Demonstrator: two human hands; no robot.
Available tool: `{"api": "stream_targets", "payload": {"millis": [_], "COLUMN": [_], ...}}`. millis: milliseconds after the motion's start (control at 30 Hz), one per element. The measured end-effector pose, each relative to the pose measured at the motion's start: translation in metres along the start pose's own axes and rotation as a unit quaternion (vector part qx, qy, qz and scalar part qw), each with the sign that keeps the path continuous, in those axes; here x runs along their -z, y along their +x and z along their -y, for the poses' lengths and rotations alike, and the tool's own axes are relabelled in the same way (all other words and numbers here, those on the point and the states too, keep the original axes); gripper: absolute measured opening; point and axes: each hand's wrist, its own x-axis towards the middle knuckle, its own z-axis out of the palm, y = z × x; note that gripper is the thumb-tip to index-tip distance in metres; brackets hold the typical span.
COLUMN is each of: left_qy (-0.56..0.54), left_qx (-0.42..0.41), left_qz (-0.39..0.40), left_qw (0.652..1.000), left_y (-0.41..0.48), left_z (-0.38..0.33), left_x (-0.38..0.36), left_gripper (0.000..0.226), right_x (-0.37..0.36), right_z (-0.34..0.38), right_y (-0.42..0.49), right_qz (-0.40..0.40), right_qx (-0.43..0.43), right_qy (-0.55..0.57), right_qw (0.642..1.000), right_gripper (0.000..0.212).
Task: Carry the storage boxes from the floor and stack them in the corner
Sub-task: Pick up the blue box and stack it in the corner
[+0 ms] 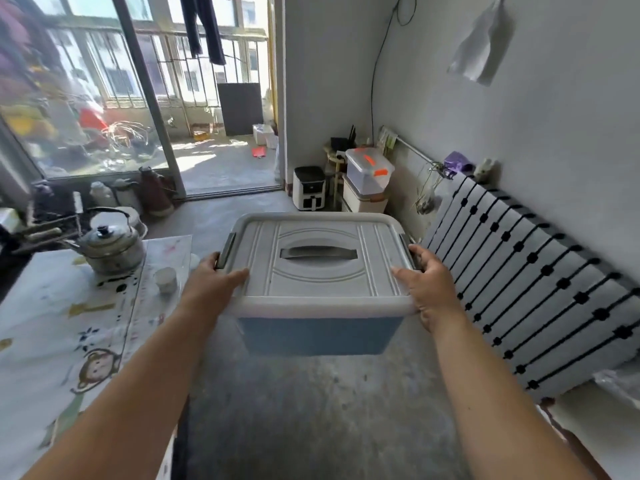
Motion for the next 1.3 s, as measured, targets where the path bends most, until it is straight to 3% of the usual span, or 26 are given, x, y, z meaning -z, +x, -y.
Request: {"api": "stream_targets", "payload": {"millis": [300, 633, 733, 1000, 1300], "left_qy": [-0.032, 0.020, 0.027, 0.040, 0.022], "left_qx": [0.011, 0.024, 0.004, 0.000, -0.003], "left_qz": [-0.057, -0.033, -0.017, 0.042, 0.047], "left_qw": [0.998, 0.999, 0.999, 0.998, 0.999], "left_y": [0.175, 0.435, 0.518, 0.684, 0.867], "left_z": [-0.043, -0.075, -0.103, -0.141, -0.208], "left_x": [-0.035, -0.015, -0.011, -0.072, -0.170], "left_gripper": [0.046, 0.067, 0.063, 0.053, 0.042], "right_x": [-0.077, -0.235, -0.273, -0.309, -0.324], "right_z": [0.050, 0.056, 0.067, 0.070, 0.096], "right_y": [0.205, 0.400, 0.455, 0.605, 0.827], "right_qz": [0.068, 0.056, 0.027, -0.048, -0.046], "right_qx": [0.042, 0.002, -0.014, -0.032, -0.015], "right_qy": [0.015, 0.029, 0.029, -0.023, -0.096], "right_qw": [0.997, 0.998, 0.999, 0.998, 0.994], "right_gripper": [0.051, 0.057, 0.059, 0.054, 0.055]}}
